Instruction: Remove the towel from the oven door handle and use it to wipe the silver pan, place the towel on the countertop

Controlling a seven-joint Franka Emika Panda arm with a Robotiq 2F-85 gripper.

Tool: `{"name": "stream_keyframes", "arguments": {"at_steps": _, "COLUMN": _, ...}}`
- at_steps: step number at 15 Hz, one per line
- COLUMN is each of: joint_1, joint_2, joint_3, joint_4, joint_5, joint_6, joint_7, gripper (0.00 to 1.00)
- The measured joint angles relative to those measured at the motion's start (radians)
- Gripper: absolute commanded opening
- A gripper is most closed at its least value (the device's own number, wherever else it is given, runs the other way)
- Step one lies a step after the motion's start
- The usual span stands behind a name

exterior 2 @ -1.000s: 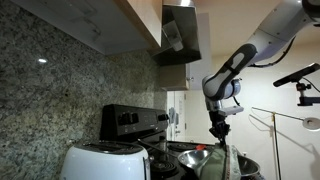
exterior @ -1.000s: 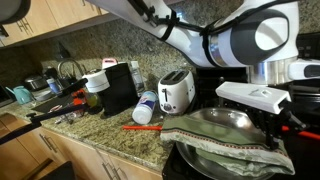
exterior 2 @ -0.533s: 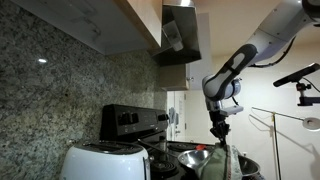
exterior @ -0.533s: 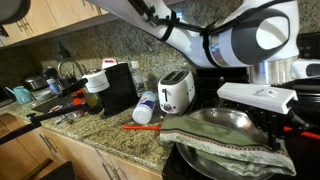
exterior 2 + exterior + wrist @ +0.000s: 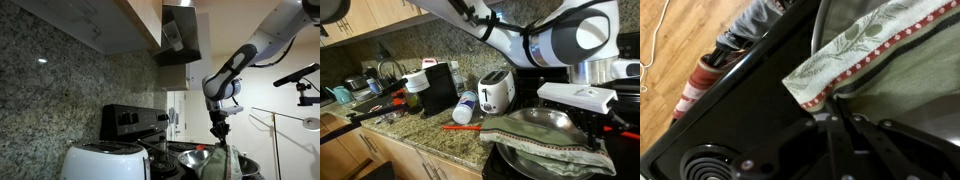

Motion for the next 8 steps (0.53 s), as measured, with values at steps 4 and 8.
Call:
{"name": "stream_keyframes", "arguments": {"at_steps": 4, "joint_1": 0.004, "joint_2": 0.002, "joint_3": 0.003, "joint_4": -0.004, "joint_5": 0.000, "joint_6": 0.000, "joint_7": 0.000, "gripper": 0.01}}
{"name": "stream_keyframes", "arguments": {"at_steps": 8, "joint_1": 0.050, "joint_2": 0.005, "joint_3": 0.006, "joint_4": -0.042, "joint_5": -0.051, "joint_6": 0.013, "joint_7": 0.007, "gripper": 0.01}}
